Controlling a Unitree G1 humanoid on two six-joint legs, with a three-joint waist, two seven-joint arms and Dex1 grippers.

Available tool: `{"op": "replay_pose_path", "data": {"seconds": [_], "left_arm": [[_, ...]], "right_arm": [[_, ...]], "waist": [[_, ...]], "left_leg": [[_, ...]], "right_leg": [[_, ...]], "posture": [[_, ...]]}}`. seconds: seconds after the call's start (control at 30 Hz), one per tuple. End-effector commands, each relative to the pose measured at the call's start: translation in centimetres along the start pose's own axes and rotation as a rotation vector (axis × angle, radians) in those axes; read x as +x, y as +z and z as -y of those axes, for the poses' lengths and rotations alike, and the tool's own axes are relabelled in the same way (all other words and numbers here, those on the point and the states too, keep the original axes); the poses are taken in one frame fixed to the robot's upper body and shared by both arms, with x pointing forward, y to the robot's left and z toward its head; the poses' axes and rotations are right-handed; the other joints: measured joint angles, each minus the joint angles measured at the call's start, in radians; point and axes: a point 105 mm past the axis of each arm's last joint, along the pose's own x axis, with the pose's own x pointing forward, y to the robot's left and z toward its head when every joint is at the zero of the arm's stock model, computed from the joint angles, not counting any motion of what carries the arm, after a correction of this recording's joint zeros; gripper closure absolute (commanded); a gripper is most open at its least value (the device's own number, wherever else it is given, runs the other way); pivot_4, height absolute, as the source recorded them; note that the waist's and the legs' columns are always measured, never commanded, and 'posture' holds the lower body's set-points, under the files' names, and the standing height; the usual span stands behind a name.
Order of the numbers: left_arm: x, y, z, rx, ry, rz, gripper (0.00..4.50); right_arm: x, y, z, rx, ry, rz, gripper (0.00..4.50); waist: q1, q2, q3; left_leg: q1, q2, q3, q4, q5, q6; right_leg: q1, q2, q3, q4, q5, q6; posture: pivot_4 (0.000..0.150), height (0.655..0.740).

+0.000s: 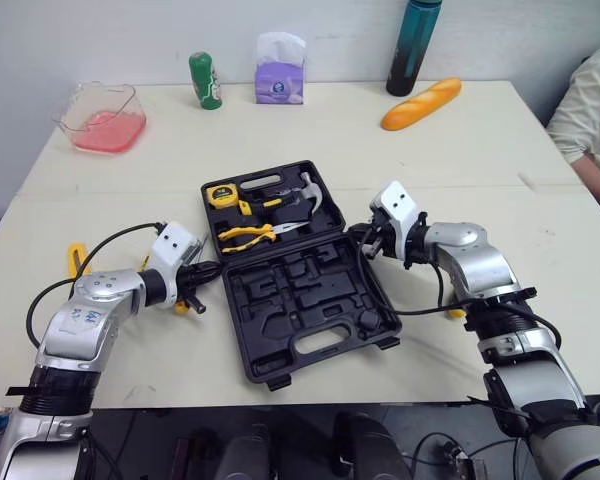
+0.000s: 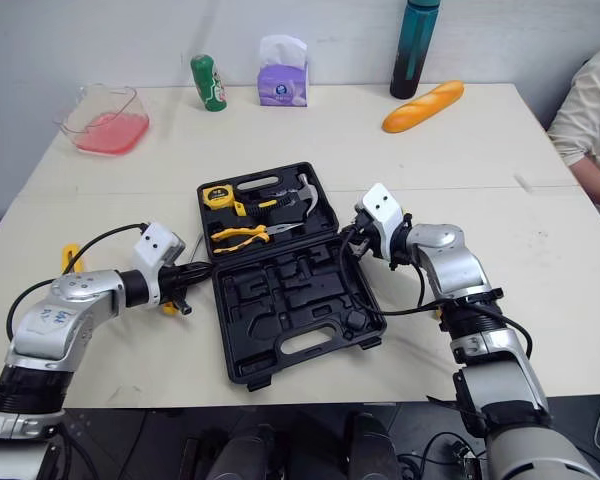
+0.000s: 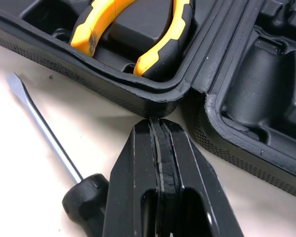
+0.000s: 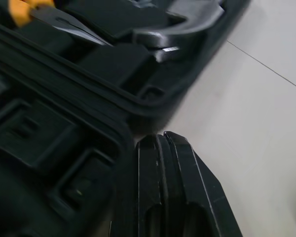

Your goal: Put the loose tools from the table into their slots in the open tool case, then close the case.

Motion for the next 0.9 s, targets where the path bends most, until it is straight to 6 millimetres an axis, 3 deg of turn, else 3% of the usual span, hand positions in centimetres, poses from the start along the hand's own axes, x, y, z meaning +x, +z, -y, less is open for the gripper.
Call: {"op": "replay_pose_path", "data": {"seconds": [0.03, 0.27, 0.6, 0.9], "left_arm": [[0.8, 1.6, 1.0, 0.046, -0.041, 0.05, 4.5], [1.8, 2.9, 3.6, 0.09, -0.165, 0.087, 4.5], [3.0, 3.3, 5.9, 0.166, -0.288, 0.106, 4.5], [4.4, 3.5, 5.5, 0.19, -0.293, 0.103, 4.5]], "right_arm": [[-0.3, 1.5, -0.9, -0.015, 0.046, 0.064, 4.45], [-1.4, 0.4, -3.7, 0.002, 0.157, 0.059, 4.45], [-4.4, -0.7, -4.9, 0.055, 0.153, 0.044, 4.45], [-5.5, -1.4, -6.0, 0.101, 0.118, 0.04, 4.45]], "waist": [[0.001, 0.0, 0.0], [0.004, 0.0, 0.0], [0.006, 0.0, 0.0], [0.018, 0.0, 0.0]], "left_leg": [[0.0, 0.0, 0.0, 0.0, 0.0, 0.0], [-0.002, 0.0, -0.001, 0.001, 0.0, 0.0], [-0.001, 0.0, -0.001, 0.001, 0.0, 0.0], [-0.001, 0.0, 0.0, 0.003, 0.0, 0.0]], "right_leg": [[0.0, 0.0, 0.0, 0.0, 0.0, 0.0], [0.0, 0.0, -0.001, 0.0, 0.0, 0.0], [0.0, 0.0, 0.0, 0.0, 0.0, 0.0], [0.0, 0.002, -0.001, 0.0, 0.001, 0.001]], "posture": [[0.15, 0.74], [0.15, 0.74], [0.15, 0.74], [0.15, 0.74]]}}
